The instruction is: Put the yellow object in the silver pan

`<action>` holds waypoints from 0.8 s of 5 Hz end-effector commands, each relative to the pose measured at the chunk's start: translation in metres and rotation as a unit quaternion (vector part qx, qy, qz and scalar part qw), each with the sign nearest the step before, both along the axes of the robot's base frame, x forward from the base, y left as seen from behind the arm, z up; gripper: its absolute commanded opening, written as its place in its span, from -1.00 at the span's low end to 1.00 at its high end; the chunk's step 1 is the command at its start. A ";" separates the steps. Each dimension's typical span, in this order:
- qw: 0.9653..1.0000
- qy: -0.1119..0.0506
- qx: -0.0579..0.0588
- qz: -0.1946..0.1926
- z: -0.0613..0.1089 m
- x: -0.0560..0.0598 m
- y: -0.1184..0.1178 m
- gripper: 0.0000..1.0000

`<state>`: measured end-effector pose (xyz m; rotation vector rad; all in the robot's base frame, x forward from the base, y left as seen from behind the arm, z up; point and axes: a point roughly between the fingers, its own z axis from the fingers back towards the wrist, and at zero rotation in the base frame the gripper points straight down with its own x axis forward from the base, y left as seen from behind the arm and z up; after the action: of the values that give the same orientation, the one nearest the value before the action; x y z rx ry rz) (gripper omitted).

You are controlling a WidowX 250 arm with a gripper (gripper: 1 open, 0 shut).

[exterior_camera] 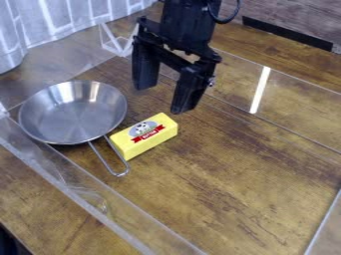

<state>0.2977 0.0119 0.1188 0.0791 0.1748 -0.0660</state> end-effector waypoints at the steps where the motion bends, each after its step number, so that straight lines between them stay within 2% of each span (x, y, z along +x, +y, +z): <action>1: 1.000 -0.024 0.002 -0.012 0.014 0.005 -0.005 1.00; 2: 1.000 -0.025 0.002 -0.016 0.015 0.006 -0.007 1.00; 4: 0.998 -0.011 -0.001 -0.057 0.002 0.003 -0.005 1.00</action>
<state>0.2982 0.0096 0.1100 0.0808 0.1858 -0.1669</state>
